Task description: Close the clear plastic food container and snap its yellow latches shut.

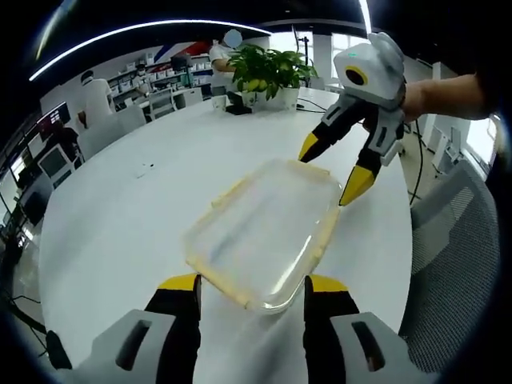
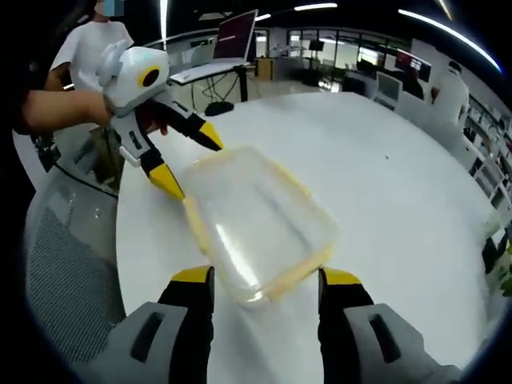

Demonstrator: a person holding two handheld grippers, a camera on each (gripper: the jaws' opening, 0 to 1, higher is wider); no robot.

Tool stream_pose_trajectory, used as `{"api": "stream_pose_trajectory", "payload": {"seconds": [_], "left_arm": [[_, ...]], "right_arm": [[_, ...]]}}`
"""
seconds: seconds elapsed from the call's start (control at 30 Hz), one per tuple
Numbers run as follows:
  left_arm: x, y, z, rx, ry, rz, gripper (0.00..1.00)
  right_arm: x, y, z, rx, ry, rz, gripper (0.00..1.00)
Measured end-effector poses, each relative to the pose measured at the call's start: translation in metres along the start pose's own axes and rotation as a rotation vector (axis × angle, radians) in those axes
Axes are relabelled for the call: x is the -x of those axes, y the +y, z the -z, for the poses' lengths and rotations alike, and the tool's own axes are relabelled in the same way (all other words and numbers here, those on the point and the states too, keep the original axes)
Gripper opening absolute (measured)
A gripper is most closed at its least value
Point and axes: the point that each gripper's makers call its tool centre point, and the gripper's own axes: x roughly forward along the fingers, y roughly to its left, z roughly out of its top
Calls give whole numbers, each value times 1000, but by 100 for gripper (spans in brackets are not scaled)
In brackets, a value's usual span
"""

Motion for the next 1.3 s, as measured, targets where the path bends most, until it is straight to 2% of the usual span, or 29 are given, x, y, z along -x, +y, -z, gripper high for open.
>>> {"api": "stream_pose_trajectory", "payload": {"seconds": [0.57, 1.03, 1.3], "left_arm": [[-18, 26, -14, -8, 18, 1, 45], [-17, 27, -15, -6, 19, 4, 46], [-5, 21, -17, 9, -5, -4, 50]], "right_arm": [[-11, -30, -13, -5, 15, 12, 49], [-12, -30, -13, -8, 16, 16, 52], [-2, -20, -15, -19, -24, 33, 58]]}}
